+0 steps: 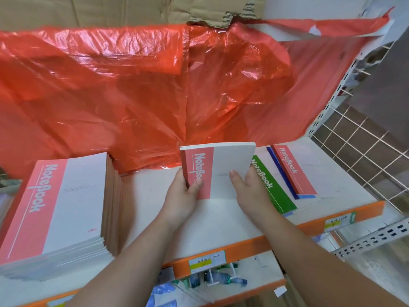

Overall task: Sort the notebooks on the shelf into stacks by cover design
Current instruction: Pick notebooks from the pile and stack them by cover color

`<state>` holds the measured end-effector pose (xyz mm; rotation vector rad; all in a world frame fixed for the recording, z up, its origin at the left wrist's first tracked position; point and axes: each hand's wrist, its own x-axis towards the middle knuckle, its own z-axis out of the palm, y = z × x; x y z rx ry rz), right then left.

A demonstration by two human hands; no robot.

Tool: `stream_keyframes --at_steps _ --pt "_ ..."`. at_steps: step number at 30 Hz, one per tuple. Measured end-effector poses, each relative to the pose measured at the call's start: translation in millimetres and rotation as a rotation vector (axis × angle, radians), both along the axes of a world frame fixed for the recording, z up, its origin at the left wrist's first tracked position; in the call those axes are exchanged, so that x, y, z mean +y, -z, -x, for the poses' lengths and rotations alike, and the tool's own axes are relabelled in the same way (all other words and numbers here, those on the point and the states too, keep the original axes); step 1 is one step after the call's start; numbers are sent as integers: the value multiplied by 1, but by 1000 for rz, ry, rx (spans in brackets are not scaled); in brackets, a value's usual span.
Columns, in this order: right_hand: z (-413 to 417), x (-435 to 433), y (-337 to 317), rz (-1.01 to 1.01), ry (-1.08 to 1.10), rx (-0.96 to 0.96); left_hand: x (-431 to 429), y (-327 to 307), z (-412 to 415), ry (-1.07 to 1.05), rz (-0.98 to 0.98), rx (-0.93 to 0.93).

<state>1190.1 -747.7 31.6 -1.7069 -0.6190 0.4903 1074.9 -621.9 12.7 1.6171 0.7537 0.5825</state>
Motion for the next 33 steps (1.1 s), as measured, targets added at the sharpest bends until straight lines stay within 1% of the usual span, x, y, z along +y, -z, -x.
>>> stream_keyframes --at_steps 8,10,13,17,19,21,24,26,28,33 --pt "2 -7 25 185 -44 0 0 12 -1 5 -74 143" --pt "1 -6 23 196 -40 -30 -2 14 0 -23 -82 161" --pt "-3 -5 13 195 -28 -151 -5 0 0 -56 -129 140" --pt "-3 0 -20 131 -44 -260 -2 -35 9 -118 -218 51" --pt "3 5 -39 58 -74 -309 2 -54 21 -164 -286 22" --pt "14 14 -58 -39 -128 -318 5 -71 40 -226 -351 28" --pt "43 34 -79 -102 -237 -297 11 -89 78 -353 -369 32" --pt "66 50 -84 -97 -313 -267 17 -95 107 -442 -341 43" --pt "89 66 -83 -65 -369 -218 23 -99 135 -511 -318 77" --pt "133 104 -69 46 -470 -52 46 -103 189 -581 -290 213"
